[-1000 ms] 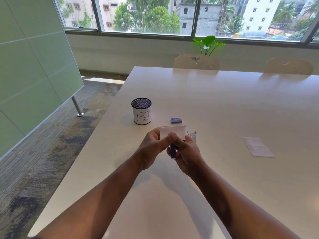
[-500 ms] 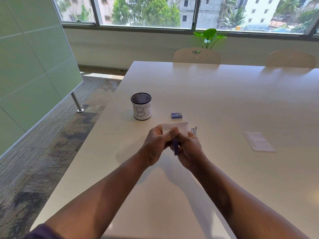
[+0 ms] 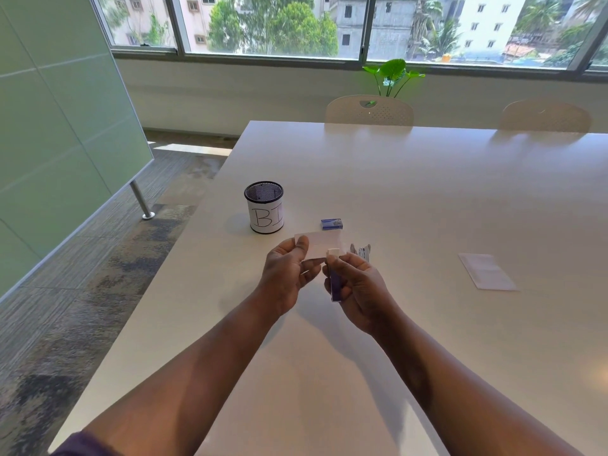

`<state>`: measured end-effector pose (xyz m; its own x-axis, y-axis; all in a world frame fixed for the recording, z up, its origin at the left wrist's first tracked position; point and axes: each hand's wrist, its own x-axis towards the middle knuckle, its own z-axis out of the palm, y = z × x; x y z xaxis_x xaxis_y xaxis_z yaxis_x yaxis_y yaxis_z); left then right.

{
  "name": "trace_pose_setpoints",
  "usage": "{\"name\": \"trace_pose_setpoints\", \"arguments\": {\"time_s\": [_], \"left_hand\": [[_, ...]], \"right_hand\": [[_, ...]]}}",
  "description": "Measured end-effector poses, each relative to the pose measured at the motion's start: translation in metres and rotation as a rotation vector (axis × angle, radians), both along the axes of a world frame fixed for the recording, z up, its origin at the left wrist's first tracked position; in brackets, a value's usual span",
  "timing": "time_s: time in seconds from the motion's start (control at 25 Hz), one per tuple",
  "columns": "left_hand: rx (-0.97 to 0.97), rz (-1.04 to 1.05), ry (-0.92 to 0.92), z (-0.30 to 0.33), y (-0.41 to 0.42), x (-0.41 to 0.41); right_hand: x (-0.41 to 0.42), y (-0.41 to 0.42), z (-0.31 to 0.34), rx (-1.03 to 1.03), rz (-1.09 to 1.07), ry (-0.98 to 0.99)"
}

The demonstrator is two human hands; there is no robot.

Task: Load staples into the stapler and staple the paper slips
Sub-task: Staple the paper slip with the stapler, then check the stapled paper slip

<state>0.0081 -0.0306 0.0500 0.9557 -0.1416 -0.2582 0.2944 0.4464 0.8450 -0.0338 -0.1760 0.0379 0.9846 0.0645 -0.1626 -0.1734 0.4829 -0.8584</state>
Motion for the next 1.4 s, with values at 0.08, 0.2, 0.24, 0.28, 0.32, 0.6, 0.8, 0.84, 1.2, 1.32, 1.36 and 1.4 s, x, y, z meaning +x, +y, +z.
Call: {"name": "trace_pose_setpoints", "arguments": {"time_s": [0.08,0.2,0.24,0.28,0.32,0.6,0.8,0.84,1.2,1.32,1.36,1.4], "left_hand": [[-0.013,0.049,0.023,0.000,0.000,0.004],[-0.022,0.088,0.031,0.001,-0.002,0.007],[-0.020,0.101,0.033,0.001,-0.002,0.008],[-0.011,0.116,0.038,0.001,-0.003,0.008],[0.004,0.129,0.044,0.001,-0.003,0.009],[0.043,0.149,0.079,-0.011,0.001,0.010],[0.075,0.145,0.098,-0.019,0.001,0.008],[0.087,0.139,0.091,-0.021,0.000,0.007],[0.133,0.065,0.051,-0.027,0.005,0.007],[0.146,0.078,0.048,-0.029,0.005,0.007],[0.151,0.080,0.046,-0.030,0.004,0.007],[0.153,0.080,0.046,-0.030,0.003,0.007]], "right_hand": [[0.000,-0.007,0.000,0.000,-0.002,-0.018],[0.003,-0.019,0.000,-0.044,-0.053,-0.035],[0.005,-0.024,0.001,-0.079,-0.095,-0.042],[0.007,-0.029,0.003,-0.131,-0.149,-0.055],[0.009,-0.035,0.004,-0.216,-0.215,-0.073],[0.020,-0.097,-0.001,-1.259,-0.575,-0.132],[0.032,-0.115,-0.016,-1.503,-0.598,-0.031],[0.036,-0.115,-0.017,-1.531,-0.599,-0.013],[0.052,-0.112,-0.024,-1.647,-0.558,0.067],[0.051,-0.112,-0.024,-1.628,-0.562,0.062],[0.051,-0.112,-0.022,-1.620,-0.559,0.065],[0.050,-0.113,-0.021,-1.615,-0.559,0.063]]}}
